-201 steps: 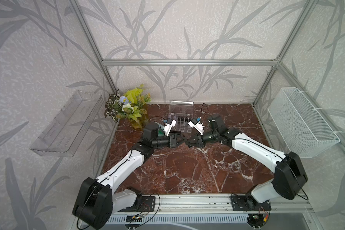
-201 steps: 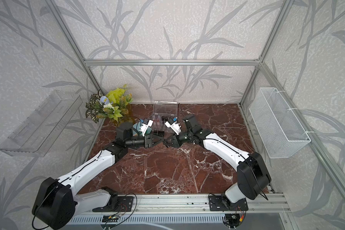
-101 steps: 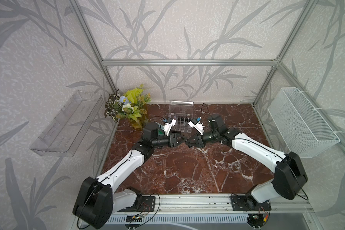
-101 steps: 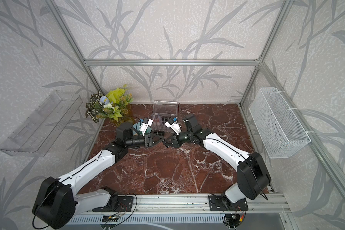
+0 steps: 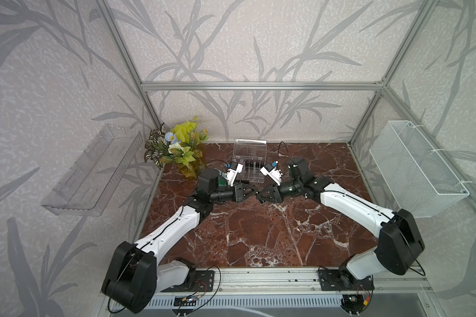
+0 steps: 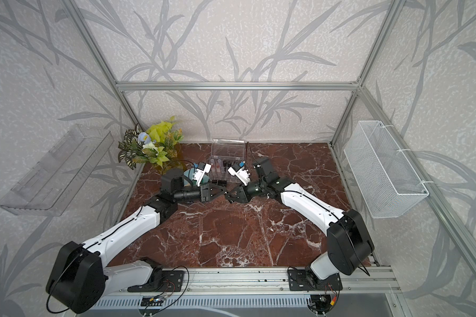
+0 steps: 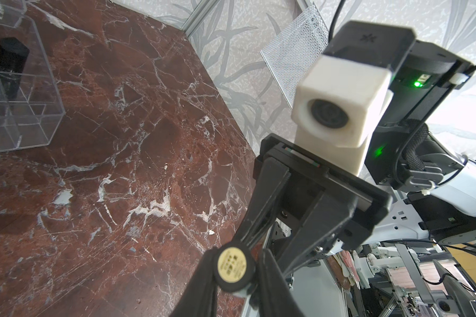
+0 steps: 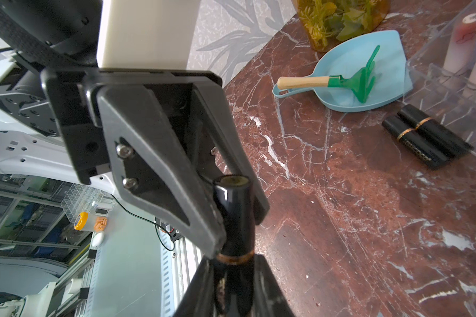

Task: Arrange the lipsticks in the organizer
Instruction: Pick up the lipstick at the center of the board, then place the lipstick in the storage box.

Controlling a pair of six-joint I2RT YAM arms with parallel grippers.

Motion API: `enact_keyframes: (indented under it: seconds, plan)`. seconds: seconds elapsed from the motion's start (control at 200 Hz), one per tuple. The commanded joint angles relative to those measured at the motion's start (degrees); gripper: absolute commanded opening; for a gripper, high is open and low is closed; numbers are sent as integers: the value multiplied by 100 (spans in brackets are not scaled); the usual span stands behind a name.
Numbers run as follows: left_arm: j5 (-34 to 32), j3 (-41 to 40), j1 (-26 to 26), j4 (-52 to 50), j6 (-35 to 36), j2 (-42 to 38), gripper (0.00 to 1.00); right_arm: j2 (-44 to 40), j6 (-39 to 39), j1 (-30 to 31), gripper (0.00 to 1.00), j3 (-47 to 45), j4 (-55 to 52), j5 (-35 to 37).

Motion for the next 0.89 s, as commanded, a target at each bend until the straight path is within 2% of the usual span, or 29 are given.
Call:
enact_keyframes:
  seconds: [0.0, 0.075, 0.165, 0.285, 0.385, 0.47, 0.755, 0.89]
  plan:
    - [-238, 102, -24, 244, 128, 13, 21, -36, -21, 37, 32, 82, 1, -12]
    - [-752, 178, -24, -45, 369, -55, 17, -43, -21, 33, 46, 79, 10, 97]
    - [-1522, 305, -24, -395, 664, -62, 14, -114, 101, 12, 73, -16, 198, 303]
    - [-2689, 475, -41, -611, 1022, 47, 12, -291, 280, -86, 87, -217, 521, 537]
    - [-3907, 540, -150, -551, 1453, 182, 13, -484, 466, -247, 90, -437, 826, 654]
    - [-4482, 476, -196, -73, 1671, 351, 13, -610, 676, -413, 90, -651, 1148, 711]
    - [-5556, 684, -466, 1223, 2406, 1336, 14, -809, 1170, -833, 90, -1119, 1949, 713]
    - [-5655, 1010, -519, 1305, 2764, 1898, 15, -763, 1204, -861, 90, -1128, 2000, 660]
